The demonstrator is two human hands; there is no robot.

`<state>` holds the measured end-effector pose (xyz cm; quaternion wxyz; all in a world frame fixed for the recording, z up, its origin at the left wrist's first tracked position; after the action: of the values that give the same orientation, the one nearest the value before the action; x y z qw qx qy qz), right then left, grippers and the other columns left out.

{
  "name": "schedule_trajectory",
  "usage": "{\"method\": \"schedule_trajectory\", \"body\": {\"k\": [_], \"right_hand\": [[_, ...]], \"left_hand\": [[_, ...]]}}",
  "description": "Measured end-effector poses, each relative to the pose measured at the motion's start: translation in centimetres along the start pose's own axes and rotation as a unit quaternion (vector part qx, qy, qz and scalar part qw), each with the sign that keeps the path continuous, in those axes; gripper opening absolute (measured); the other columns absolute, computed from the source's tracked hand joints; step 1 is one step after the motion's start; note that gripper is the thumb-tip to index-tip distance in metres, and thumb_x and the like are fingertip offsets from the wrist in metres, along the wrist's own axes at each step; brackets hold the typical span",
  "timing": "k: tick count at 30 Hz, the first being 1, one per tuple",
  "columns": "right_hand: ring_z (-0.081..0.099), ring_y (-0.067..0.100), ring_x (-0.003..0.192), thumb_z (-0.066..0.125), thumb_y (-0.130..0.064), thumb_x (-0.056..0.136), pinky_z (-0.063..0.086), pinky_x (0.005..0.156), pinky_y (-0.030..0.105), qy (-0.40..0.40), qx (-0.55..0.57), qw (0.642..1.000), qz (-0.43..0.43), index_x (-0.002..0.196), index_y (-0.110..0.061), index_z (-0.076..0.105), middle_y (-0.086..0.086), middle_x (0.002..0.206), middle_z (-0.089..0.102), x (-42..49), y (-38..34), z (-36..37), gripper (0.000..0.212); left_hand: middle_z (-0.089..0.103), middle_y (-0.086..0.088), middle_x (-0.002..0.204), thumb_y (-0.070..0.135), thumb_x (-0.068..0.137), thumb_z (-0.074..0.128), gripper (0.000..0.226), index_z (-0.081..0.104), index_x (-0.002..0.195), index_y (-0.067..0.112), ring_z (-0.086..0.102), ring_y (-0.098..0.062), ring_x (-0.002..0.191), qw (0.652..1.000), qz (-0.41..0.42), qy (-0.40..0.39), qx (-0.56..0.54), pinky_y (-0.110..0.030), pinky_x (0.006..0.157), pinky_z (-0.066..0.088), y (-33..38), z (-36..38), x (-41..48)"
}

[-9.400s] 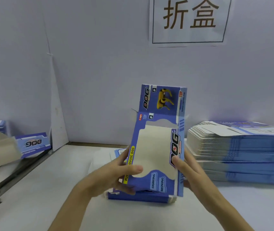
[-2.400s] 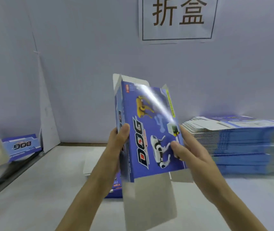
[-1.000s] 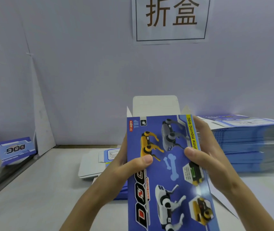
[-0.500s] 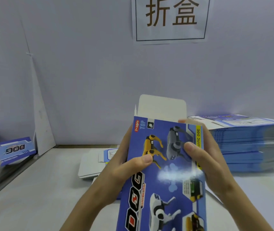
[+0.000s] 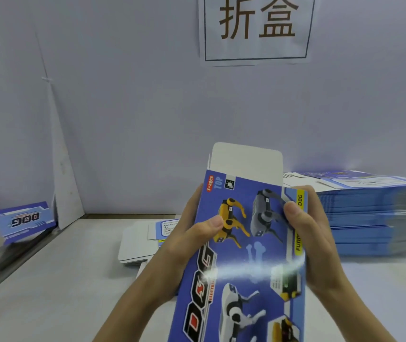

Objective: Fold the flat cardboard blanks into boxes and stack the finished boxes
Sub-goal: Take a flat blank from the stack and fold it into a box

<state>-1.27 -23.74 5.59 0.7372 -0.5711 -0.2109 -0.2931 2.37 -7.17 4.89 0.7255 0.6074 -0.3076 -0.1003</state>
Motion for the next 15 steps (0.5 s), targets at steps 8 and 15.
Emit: {"method": "schedule_trajectory", "body": {"k": [8, 15], "right_hand": [[0.07, 0.014, 0.065, 0.047, -0.018, 0.085, 0.055, 0.053, 0.022, -0.033, 0.021, 0.999, 0.036, 0.089, -0.023, 0.063, 0.0, 0.08, 0.072, -0.3, 0.3, 0.9, 0.017], [0.069, 0.01, 0.062, 0.044, -0.013, 0.085, 0.053, 0.053, 0.018, -0.05, -0.011, 0.999, 0.005, 0.095, -0.012, 0.056, -0.004, 0.075, 0.071, -0.3, -0.4, 0.8, 0.015]], "left_hand": [[0.074, 0.01, 0.094, -0.001, 0.076, 0.065, 0.057, 0.05, 0.122, 0.031, 0.072, -0.011, 0.07, 0.995, 0.047, 0.09, -0.022, -0.02, 0.051, 0.054, 2.1, -0.9, -0.3], [0.069, 0.003, 0.117, 0.035, 0.068, 0.067, 0.062, 0.051, 0.126, 0.051, 0.073, -0.025, 0.085, 0.993, 0.108, 0.043, -0.026, -0.03, 0.059, 0.058, 2.0, -0.8, -1.4]]}}
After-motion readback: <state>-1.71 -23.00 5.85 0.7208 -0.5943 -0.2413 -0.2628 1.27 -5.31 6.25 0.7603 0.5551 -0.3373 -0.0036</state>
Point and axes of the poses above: each hand's wrist, its own x-axis towards the middle knuckle, its own z-axis out of the palm, y = z × x, the point moved 4 cm from there along x, towards the middle knuckle
